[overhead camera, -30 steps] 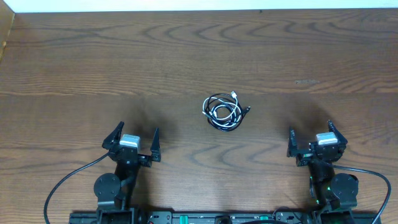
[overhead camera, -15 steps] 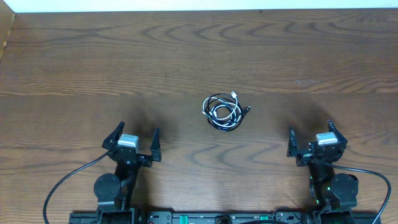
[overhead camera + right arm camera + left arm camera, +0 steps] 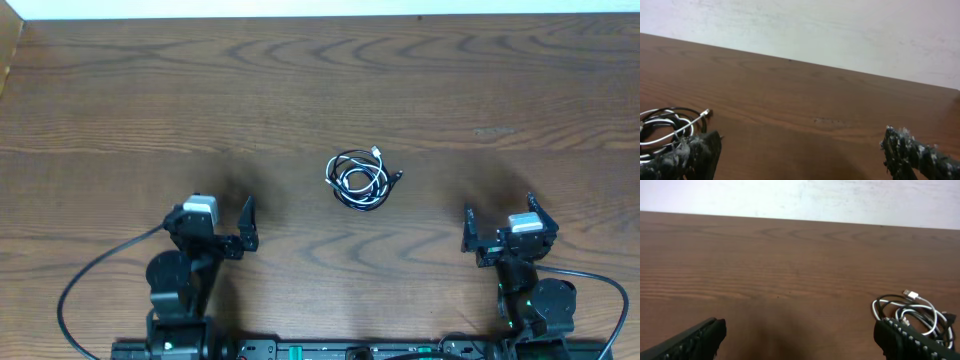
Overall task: Untangle cables
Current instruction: 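Raise the left gripper and move it toward the cable bundle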
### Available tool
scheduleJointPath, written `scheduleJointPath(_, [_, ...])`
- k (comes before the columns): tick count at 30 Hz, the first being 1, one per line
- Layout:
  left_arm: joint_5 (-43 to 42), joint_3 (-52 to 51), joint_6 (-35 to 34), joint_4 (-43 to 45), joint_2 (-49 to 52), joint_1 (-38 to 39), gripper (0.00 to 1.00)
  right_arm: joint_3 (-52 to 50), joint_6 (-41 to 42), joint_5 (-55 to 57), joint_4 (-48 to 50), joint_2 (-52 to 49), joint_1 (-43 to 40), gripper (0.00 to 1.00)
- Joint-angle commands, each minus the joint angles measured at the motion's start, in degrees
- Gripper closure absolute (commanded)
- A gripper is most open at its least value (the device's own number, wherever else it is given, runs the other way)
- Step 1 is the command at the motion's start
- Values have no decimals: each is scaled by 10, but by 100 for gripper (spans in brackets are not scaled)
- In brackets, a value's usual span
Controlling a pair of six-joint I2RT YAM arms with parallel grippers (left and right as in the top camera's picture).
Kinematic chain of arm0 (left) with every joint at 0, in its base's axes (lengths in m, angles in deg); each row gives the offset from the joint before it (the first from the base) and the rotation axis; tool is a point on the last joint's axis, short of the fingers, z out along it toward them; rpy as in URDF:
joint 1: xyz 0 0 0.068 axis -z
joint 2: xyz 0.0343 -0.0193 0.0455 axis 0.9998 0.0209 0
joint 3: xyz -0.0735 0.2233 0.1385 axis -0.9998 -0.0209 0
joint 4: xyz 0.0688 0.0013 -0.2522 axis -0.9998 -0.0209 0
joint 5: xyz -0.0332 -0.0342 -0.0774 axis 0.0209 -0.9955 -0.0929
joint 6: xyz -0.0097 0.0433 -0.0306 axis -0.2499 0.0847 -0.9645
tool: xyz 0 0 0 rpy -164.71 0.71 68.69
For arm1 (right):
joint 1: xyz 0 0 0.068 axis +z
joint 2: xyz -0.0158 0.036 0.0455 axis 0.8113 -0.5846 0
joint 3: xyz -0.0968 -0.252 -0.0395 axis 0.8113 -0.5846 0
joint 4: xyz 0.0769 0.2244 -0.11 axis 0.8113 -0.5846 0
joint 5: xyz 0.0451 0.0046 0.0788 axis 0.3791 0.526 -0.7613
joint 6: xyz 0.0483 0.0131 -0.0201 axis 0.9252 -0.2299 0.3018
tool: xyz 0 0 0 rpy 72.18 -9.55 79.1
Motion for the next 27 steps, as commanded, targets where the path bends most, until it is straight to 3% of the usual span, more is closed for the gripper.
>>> scheduleJointPath(1, [3,69,-7,-14,64,-2,0,0,-4,0,-3,2,-4,1])
scheduleJointPath(8, [3,185,-8,-140,162,-2,0,0,-4,0,-3,2,-4,1])
scheduleJointPath(16, [-8,225,-83,-333,183,-2,0,0,-4,0,-3,2,-4,1])
scheduleJointPath(27, [-46,225,-83,-407,183,-2,0,0,-4,0,-3,2,-4,1])
